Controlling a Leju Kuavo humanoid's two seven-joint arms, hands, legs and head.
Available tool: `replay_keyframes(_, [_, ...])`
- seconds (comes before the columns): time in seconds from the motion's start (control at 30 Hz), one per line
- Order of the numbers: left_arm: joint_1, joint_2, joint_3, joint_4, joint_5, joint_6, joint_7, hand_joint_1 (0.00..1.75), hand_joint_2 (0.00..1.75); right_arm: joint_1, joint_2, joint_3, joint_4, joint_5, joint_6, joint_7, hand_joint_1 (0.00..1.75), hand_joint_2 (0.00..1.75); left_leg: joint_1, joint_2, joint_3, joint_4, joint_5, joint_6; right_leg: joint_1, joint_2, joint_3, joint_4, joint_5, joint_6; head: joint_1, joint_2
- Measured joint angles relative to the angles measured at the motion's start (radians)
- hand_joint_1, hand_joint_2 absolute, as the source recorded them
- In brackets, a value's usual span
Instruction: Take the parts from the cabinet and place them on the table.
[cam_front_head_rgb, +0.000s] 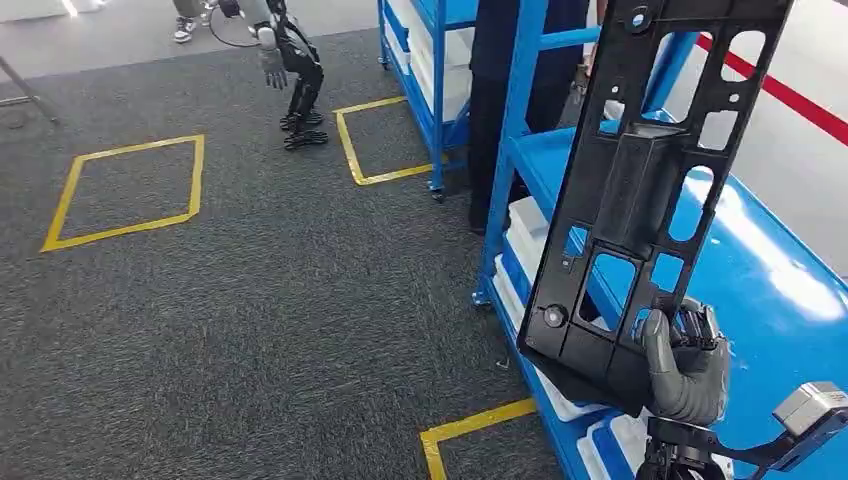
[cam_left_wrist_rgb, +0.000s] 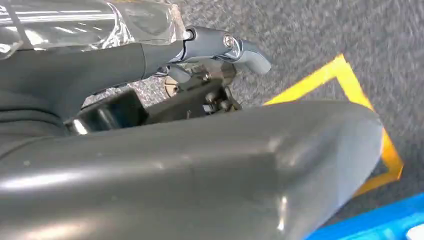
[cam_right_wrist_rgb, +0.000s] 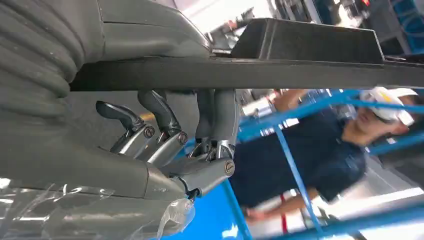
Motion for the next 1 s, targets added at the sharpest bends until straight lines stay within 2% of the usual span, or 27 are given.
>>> replay_keyframes(0.03, [0.001, 0.0, 0.0, 0.0, 0.005, 0.0, -0.002, 0.0, 0.0, -0.001, 0.0, 0.0, 0.0, -0.002, -0.001, 0.002, 1.75, 1.75, -0.003, -0.02, 0.005, 0.001, -0.002, 0.002, 0.002, 0.002, 0.006, -0.041, 0.04, -0.003, 0.0, 0.0])
replay_keyframes(0.07, [0.001, 0.0, 0.0, 0.0, 0.007, 0.0, -0.004, 0.0, 0.0, -0.003, -0.002, -0.001, 0.0, -0.003, -0.002, 0.003, 1.75, 1.75, -0.003, -0.037, 0.011, 0.002, -0.006, 0.001, 0.002, 0.007, 0.031, -0.113, 0.09, -0.005, 0.0, 0.0])
replay_keyframes(0.1, [0.001, 0.0, 0.0, 0.0, 0.007, 0.0, -0.004, 0.0, 0.0, -0.004, -0.003, -0.002, -0.001, -0.004, -0.003, 0.005, 1.75, 1.75, -0.003, -0.053, 0.017, 0.005, -0.011, -0.003, 0.0, 0.022, 0.064, -0.2, 0.141, -0.005, 0.0, 0.0])
replay_keyframes(0.13, [0.001, 0.0, 0.0, 0.0, 0.007, 0.0, -0.004, 0.0, 0.0, -0.005, -0.003, -0.002, -0.001, -0.004, -0.004, 0.006, 1.75, 1.75, -0.003, -0.067, 0.016, 0.009, -0.018, -0.008, -0.007, 0.074, 0.09, -0.275, 0.175, -0.002, 0.0, 0.0])
replay_keyframes(0.17, [-0.002, 0.001, 0.0, 0.0, 0.007, 0.0, -0.004, 0.0, 0.0, -0.006, -0.003, -0.002, -0.002, -0.005, -0.006, 0.006, 1.75, 1.75, -0.01, -0.079, 0.01, 0.022, -0.027, -0.015, -0.008, 0.099, 0.095, -0.29, 0.166, -0.007, 0.0, 0.0])
replay_keyframes(0.2, [-0.001, 0.001, 0.0, 0.0, 0.007, 0.0, -0.004, 0.0, 0.0, -0.007, -0.003, -0.003, -0.003, -0.005, -0.007, 0.006, 1.75, 1.75, -0.007, -0.087, 0.008, 0.02, -0.027, -0.016, -0.006, 0.079, 0.093, -0.289, 0.167, -0.016, 0.0, 0.0])
replay_keyframes(0.27, [0.004, 0.003, 0.0, 0.0, 0.007, -0.003, -0.003, 0.0, 0.0, -0.014, -0.003, -0.002, -0.003, -0.005, -0.008, 0.006, 1.75, 1.75, -0.001, -0.108, 0.003, 0.013, -0.026, -0.022, 0.003, 0.057, 0.096, -0.289, 0.162, -0.029, -0.001, 0.0])
replay_keyframes(0.3, [0.006, 0.005, 0.0, 0.0, 0.007, -0.004, -0.001, 0.0, 0.0, -0.02, -0.002, -0.002, -0.003, -0.006, -0.01, 0.005, 1.75, 1.75, 0.001, -0.119, 0.002, 0.017, -0.029, -0.026, -0.005, 0.041, 0.1, -0.293, 0.164, -0.038, -0.001, 0.0])
replay_keyframes(0.33, [0.01, 0.008, 0.0, 0.0, 0.007, -0.004, 0.002, 0.0, 0.0, -0.021, -0.002, -0.002, -0.007, -0.006, -0.01, 0.005, 1.75, 1.75, -0.004, -0.063, -0.004, 0.037, -0.041, -0.03, -0.001, 0.031, 0.11, -0.3, 0.162, -0.042, -0.002, 0.0])
replay_keyframes(0.37, [0.009, 0.009, 0.0, 0.0, 0.006, -0.005, 0.003, 0.0, 0.0, -0.015, -0.002, -0.003, -0.007, -0.008, -0.01, 0.003, 1.75, 1.75, -0.005, 0.0, -0.031, 0.092, -0.066, -0.038, 0.002, 0.016, 0.119, -0.303, 0.159, -0.048, -0.003, 0.0])
replay_keyframes(0.4, [0.006, 0.009, 0.0, 0.0, 0.005, -0.005, 0.003, 0.0, 0.0, -0.01, -0.002, -0.006, -0.007, -0.014, -0.01, -0.001, 1.75, 1.75, -0.001, 0.028, -0.074, 0.174, -0.098, -0.045, 0.005, 0.004, 0.123, -0.303, 0.155, -0.054, -0.003, 0.0])
replay_keyframes(0.43, [0.004, 0.009, 0.0, 0.0, 0.005, -0.005, 0.004, 0.0, 0.0, -0.006, -0.001, -0.006, -0.007, -0.016, -0.01, -0.002, 1.75, 1.75, 0.004, 0.04, -0.122, 0.261, -0.126, -0.049, 0.007, -0.009, 0.128, -0.303, 0.151, -0.057, -0.003, 0.0])
replay_keyframes(0.47, [0.003, 0.009, 0.0, 0.0, 0.005, -0.005, 0.006, 0.0, 0.0, -0.005, -0.001, -0.006, -0.007, -0.017, -0.01, -0.003, 1.75, 1.75, 0.007, 0.044, -0.162, 0.325, -0.141, -0.052, 0.008, -0.02, 0.131, -0.303, 0.146, -0.058, -0.003, 0.0])
replay_keyframes(0.5, [0.004, 0.009, 0.0, 0.0, 0.005, -0.005, 0.008, 0.0, 0.0, -0.002, -0.001, -0.007, -0.007, -0.021, -0.01, -0.004, 1.75, 1.75, 0.011, 0.046, -0.182, 0.349, -0.136, -0.052, 0.007, -0.03, 0.136, -0.303, 0.142, -0.058, -0.003, 0.0])
replay_keyframes(0.53, [0.004, 0.009, 0.0, 0.0, 0.005, -0.005, 0.012, 0.0, 0.0, -0.001, -0.001, -0.007, -0.007, -0.023, -0.01, -0.006, 1.75, 1.75, 0.015, 0.047, -0.176, 0.322, -0.11, -0.054, 0.006, -0.042, 0.142, -0.303, 0.136, -0.057, -0.003, 0.0])
replay_keyframes(0.57, [0.004, 0.009, 0.0, 0.0, 0.005, -0.006, 0.015, 0.0, 0.0, -0.001, 0.0, -0.007, -0.007, -0.024, -0.01, -0.009, 1.75, 1.75, 0.017, 0.053, -0.148, 0.255, -0.072, -0.057, 0.005, -0.052, 0.149, -0.303, 0.131, -0.053, -0.003, 0.0])
replay_keyframes(0.6, [0.003, 0.009, 0.0, 0.0, 0.005, -0.005, 0.015, 0.0, 0.0, -0.001, 0.0, -0.008, -0.007, -0.024, -0.01, -0.011, 1.75, 1.75, 0.018, 0.071, -0.099, 0.152, -0.022, -0.057, 0.003, -0.066, 0.16, -0.303, 0.125, -0.048, -0.003, 0.0])
replay_keyframes(0.63, [0.0, 0.009, 0.0, 0.0, 0.005, -0.005, 0.015, 0.0, 0.0, -0.001, 0.0, -0.01, -0.008, -0.024, -0.01, -0.013, 1.75, 1.75, 0.016, 0.128, -0.052, 0.061, 0.013, -0.054, 0.005, -0.076, 0.17, -0.304, 0.118, -0.042, -0.003, 0.0])
replay_keyframes(0.67, [-0.006, 0.008, 0.0, -0.001, 0.005, -0.005, 0.015, 0.0, 0.0, 0.0, -0.001, -0.013, -0.008, -0.024, -0.01, -0.014, 1.75, 1.75, 0.005, 0.176, -0.041, 0.031, 0.008, -0.052, 0.013, -0.087, 0.176, -0.303, 0.109, -0.033, -0.003, 0.0])
replay_keyframes(0.7, [-0.011, 0.008, 0.0, -0.002, 0.005, -0.005, 0.015, 0.0, 0.0, 0.0, 0.0, -0.014, -0.009, -0.024, -0.01, -0.015, 1.75, 1.75, 0.003, 0.151, -0.039, 0.031, 0.01, -0.046, 0.012, -0.101, 0.181, -0.306, 0.104, -0.026, -0.001, 0.0])
replay_keyframes(0.8, [-0.01, 0.011, 0.0, -0.002, 0.006, -0.005, 0.016, 0.0, 0.0, 0.0, 0.0, -0.015, -0.01, -0.025, -0.01, -0.016, 1.75, 1.75, -0.006, 0.105, -0.036, 0.021, 0.01, -0.029, 0.008, -0.144, 0.203, -0.322, 0.096, -0.007, -0.002, 0.0])
replay_keyframes(0.83, [-0.003, 0.012, 0.0, -0.002, 0.007, -0.005, 0.018, 0.0, 0.0, 0.004, 0.0, -0.018, -0.01, -0.026, -0.01, -0.016, 1.75, 1.75, 0.005, 0.09, -0.024, 0.011, 0.015, -0.019, -0.001, -0.101, 0.209, -0.313, 0.085, -0.001, 0.0, 0.0])
replay_keyframes(0.87, [-0.004, 0.013, 0.0, -0.002, 0.007, -0.006, 0.019, 0.0, 0.0, 0.004, 0.0, -0.019, -0.01, -0.026, -0.01, -0.016, 1.75, 1.75, 0.004, 0.077, -0.019, 0.007, 0.013, -0.012, -0.001, -0.05, 0.193, -0.275, 0.063, -0.005, -0.001, 0.0])
replay_keyframes(0.9, [-0.008, 0.014, 0.0, -0.002, 0.007, -0.006, 0.019, 0.0, 0.0, 0.007, -0.001, -0.021, -0.01, -0.027, -0.011, -0.017, 1.75, 1.75, 0.002, 0.066, -0.019, 0.007, 0.013, -0.002, 0.0, -0.023, 0.155, -0.204, 0.028, -0.009, 0.0, 0.0])
replay_keyframes(0.93, [-0.01, 0.014, 0.0, -0.002, 0.007, -0.008, 0.019, 0.0, 0.0, 0.014, -0.001, -0.024, -0.01, -0.027, -0.011, -0.019, 1.75, 1.75, 0.001, 0.049, -0.018, 0.007, 0.011, 0.001, 0.003, -0.008, 0.104, -0.114, -0.01, -0.01, 0.0, 0.0])
replay_keyframes(0.97, [-0.009, 0.014, 0.0, -0.002, 0.007, -0.009, 0.019, 0.0, 0.0, 0.02, -0.001, -0.025, -0.01, -0.027, -0.011, -0.021, 1.75, 1.75, -0.001, 0.033, -0.017, 0.007, 0.01, 0.003, 0.007, -0.002, 0.058, -0.04, -0.032, -0.01, -0.001, 0.0])
replay_keyframes(1.0, [-0.007, 0.014, 0.0, -0.002, 0.007, -0.01, 0.021, 0.0, 0.0, 0.024, -0.001, -0.025, -0.01, -0.028, -0.011, -0.021, 1.75, 1.75, -0.003, 0.016, -0.016, 0.008, 0.008, 0.005, 0.008, -0.001, 0.023, 0.003, -0.033, -0.01, -0.001, 0.0])
